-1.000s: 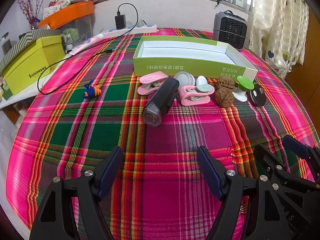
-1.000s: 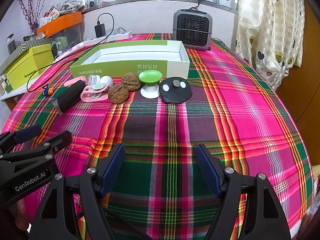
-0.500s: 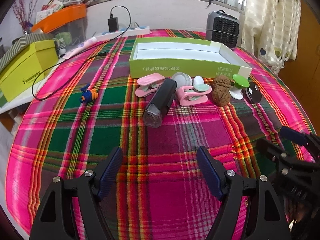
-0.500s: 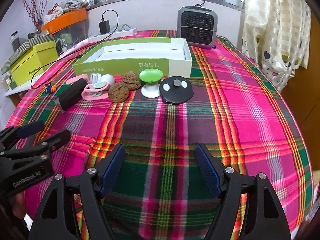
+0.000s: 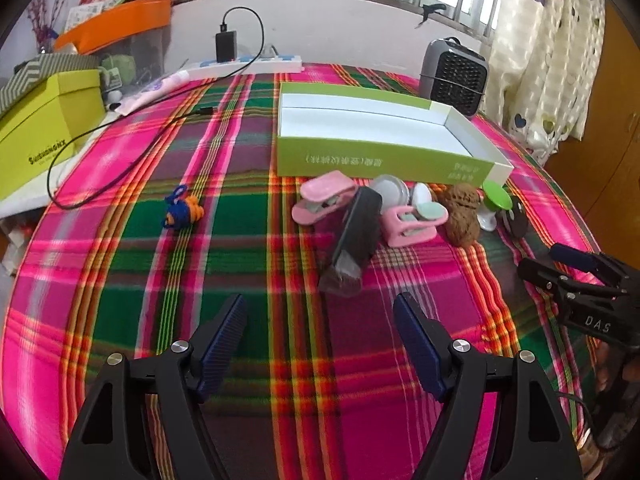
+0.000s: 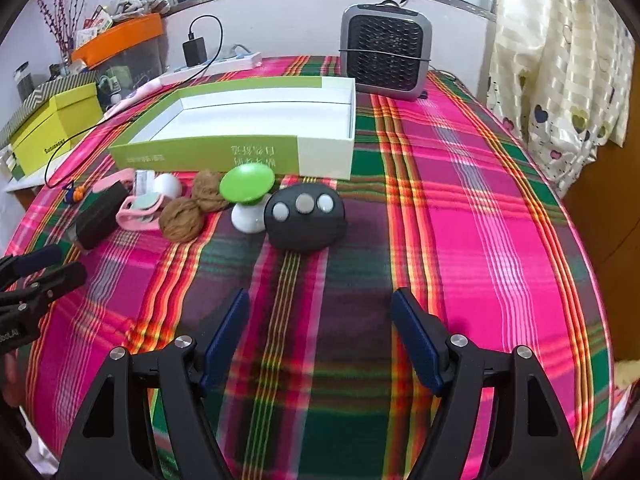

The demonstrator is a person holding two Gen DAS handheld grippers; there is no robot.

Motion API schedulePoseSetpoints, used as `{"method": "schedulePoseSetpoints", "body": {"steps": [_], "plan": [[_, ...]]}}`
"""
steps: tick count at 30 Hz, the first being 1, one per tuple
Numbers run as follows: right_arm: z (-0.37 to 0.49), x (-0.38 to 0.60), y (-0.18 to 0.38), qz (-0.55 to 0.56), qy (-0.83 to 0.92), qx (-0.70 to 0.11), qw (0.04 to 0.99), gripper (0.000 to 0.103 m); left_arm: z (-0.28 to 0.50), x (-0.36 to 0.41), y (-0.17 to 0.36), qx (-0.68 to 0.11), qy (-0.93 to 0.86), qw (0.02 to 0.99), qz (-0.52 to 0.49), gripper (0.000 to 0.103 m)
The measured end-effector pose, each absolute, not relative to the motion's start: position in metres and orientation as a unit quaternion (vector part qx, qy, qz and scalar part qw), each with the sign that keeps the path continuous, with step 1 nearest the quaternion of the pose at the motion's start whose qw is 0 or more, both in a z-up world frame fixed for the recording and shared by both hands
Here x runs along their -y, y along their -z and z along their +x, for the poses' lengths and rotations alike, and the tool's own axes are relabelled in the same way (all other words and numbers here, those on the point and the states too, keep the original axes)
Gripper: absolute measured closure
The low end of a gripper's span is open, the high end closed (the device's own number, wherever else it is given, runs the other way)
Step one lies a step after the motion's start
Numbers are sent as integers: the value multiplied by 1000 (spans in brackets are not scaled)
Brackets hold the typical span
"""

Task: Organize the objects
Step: 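Grasp the black flashlight with the left tool while the right tool grasps the black puck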

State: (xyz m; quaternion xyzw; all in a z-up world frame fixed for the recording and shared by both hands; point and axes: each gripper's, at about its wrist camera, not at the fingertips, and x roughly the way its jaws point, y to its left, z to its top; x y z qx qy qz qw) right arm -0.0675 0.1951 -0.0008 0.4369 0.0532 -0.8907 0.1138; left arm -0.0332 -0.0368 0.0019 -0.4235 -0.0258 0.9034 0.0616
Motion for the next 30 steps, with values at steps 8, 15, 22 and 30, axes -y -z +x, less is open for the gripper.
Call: {"method": "schedulePoseSetpoints", "body": {"steps": [8,15,22,30], "plan": [[-84,-194,0,441,887,-62,122,29,-53,34,-3,18,-901,70,-428,28],[-100,-193,0,443,886,-63,122,29,-65,30,-3,10,-900,70,-429,28],[-105,-190,0,442,886,-69,127,29,-71,26,-2,0,-901,69,-429,29],[-107,-189,-1,437,886,-72,135,35,-76,23,-4,11,-903,38,-428,38]]}}
